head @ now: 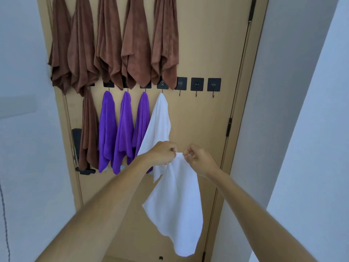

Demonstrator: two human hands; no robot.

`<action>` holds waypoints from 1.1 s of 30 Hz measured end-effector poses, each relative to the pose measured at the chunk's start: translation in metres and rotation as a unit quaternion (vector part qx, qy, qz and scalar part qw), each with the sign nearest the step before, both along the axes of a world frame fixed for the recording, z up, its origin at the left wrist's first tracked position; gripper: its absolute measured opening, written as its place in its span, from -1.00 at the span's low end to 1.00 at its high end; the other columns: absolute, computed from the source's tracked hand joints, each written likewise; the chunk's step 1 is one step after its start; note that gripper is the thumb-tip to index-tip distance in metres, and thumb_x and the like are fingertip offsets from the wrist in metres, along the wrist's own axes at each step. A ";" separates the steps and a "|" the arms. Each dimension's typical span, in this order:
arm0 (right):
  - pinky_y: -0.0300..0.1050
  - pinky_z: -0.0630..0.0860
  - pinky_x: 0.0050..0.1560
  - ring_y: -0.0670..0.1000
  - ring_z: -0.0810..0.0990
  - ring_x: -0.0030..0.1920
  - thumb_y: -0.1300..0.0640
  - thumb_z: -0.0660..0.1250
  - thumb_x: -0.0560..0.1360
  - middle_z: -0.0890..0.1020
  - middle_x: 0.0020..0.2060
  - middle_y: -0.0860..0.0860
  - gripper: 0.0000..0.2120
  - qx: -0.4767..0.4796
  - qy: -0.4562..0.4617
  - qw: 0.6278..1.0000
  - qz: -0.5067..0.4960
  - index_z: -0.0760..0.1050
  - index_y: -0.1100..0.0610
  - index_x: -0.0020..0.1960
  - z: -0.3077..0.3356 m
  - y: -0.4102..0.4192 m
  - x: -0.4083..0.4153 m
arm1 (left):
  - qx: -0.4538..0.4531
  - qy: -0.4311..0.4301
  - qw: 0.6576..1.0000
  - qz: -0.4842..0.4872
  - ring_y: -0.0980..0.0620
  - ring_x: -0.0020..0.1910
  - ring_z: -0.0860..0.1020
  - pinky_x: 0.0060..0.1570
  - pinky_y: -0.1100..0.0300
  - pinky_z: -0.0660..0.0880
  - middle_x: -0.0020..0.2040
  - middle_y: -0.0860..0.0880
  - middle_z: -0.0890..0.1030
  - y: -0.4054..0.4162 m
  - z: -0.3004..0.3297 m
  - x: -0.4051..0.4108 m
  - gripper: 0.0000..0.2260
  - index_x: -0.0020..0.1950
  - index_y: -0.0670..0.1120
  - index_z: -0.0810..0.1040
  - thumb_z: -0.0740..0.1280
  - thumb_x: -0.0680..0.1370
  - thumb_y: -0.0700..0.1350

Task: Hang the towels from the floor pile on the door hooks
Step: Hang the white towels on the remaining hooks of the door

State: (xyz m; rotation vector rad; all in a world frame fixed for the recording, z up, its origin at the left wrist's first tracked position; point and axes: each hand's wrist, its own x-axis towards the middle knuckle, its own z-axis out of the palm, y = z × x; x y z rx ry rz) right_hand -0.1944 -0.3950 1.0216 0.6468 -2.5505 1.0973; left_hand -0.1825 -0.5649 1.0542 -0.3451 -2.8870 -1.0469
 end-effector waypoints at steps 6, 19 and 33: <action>-0.31 0.36 -0.30 -0.08 0.42 -0.26 0.28 0.19 0.52 0.55 -0.14 0.06 -0.90 -0.002 0.018 0.999 -0.031 0.47 0.18 -0.04 0.012 -0.006 -0.070 | 0.035 0.014 0.999 -0.023 -0.03 -0.18 0.46 -0.16 0.12 0.42 -0.17 -0.07 0.49 -0.003 0.004 -0.077 -0.87 -0.16 -0.14 0.46 0.14 0.53 -0.26; -0.27 0.44 -0.03 -0.01 0.51 0.01 0.35 0.18 0.50 0.54 -0.03 -0.01 -0.83 -0.008 0.122 0.987 -0.107 0.49 0.21 0.02 0.079 -0.040 -0.231 | 0.036 0.128 0.988 -0.077 0.05 -0.29 0.41 -0.28 0.23 0.37 -0.20 0.00 0.46 -0.029 0.070 -0.256 -0.86 -0.10 -0.11 0.42 0.12 0.62 -0.19; 0.01 0.38 0.19 0.20 0.42 0.20 0.44 0.06 0.47 0.53 0.18 0.17 -0.55 0.070 0.215 0.957 -0.181 0.46 0.23 0.28 0.138 -0.064 -0.325 | 0.012 0.279 0.960 0.016 -0.14 -0.07 0.49 -0.12 -0.04 0.46 -0.06 -0.12 0.51 -0.030 0.123 -0.359 -0.86 -0.15 -0.09 0.34 0.11 0.58 -0.26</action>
